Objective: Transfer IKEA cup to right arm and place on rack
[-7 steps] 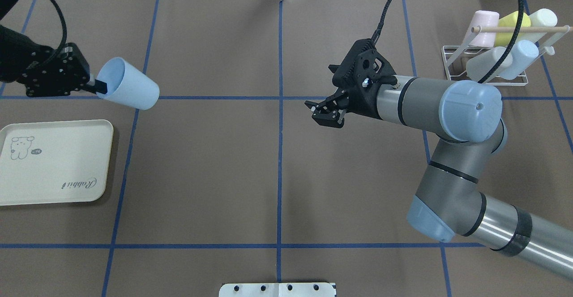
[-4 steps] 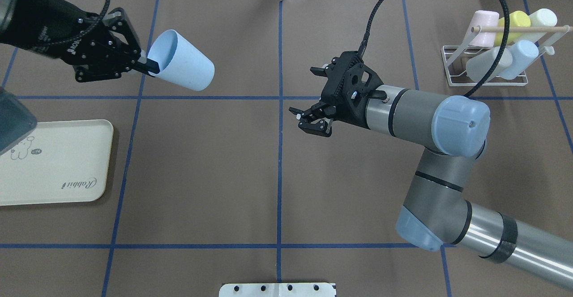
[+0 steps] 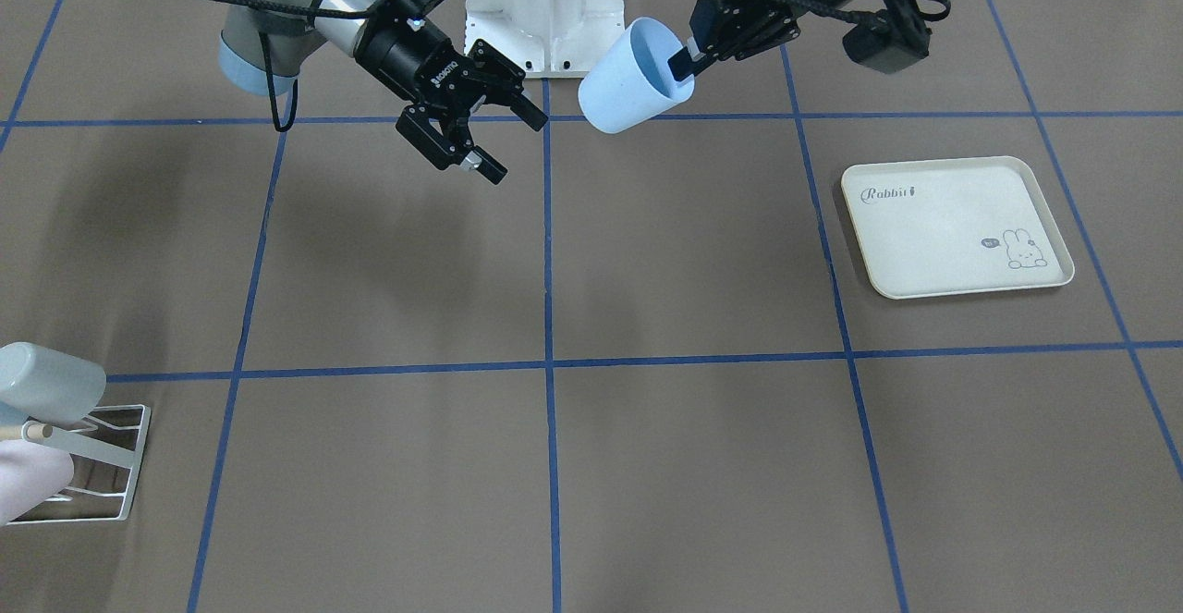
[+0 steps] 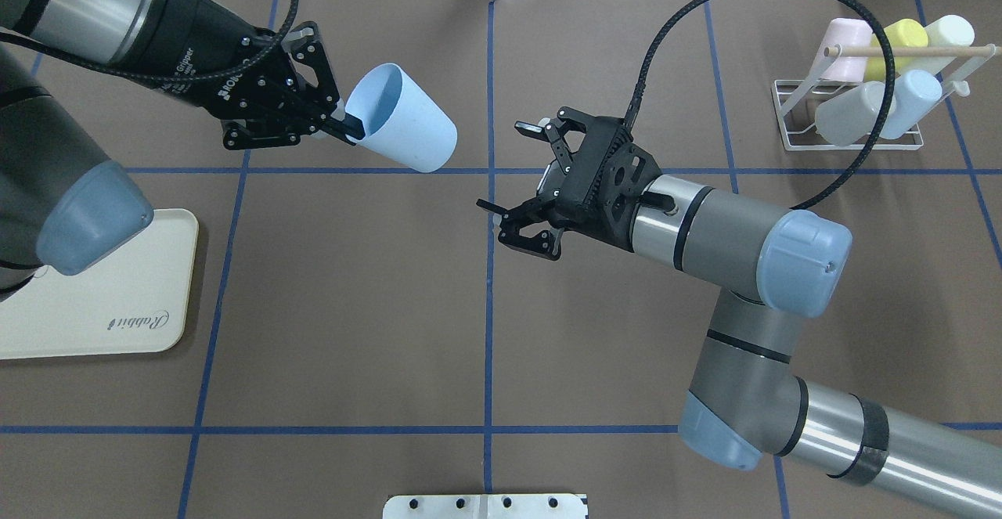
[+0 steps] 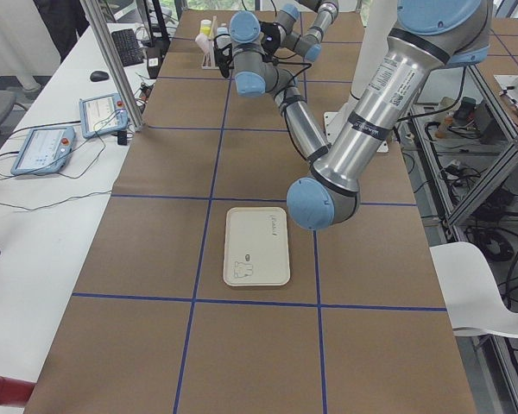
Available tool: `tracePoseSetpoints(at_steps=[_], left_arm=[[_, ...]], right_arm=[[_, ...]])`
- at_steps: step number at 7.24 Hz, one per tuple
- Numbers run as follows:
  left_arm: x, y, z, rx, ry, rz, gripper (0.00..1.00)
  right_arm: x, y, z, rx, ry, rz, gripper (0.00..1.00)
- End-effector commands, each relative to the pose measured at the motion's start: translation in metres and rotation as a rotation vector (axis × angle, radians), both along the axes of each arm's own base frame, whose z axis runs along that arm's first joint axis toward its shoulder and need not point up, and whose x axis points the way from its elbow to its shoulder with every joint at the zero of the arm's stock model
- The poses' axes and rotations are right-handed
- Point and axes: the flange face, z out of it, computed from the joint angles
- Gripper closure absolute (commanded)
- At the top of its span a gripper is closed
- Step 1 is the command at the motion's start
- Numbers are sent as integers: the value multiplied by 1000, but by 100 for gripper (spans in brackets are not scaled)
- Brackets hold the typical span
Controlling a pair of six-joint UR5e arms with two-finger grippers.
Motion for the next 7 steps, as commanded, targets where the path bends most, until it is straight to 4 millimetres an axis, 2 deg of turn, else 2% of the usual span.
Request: tracePoseSetpoints(at_steps=[1,3,7], left_arm=[[12,-6,-14,1,5,0,100],[34,1,-14,6,-1,0,100],[41,5,-13,9,-2,13,100]], right_arm=[[-3,4,-3,4,-8,-7,1],[-4,7,-23,22,-40,-12,1],[-4,7,-28,27,-48,-10,1]])
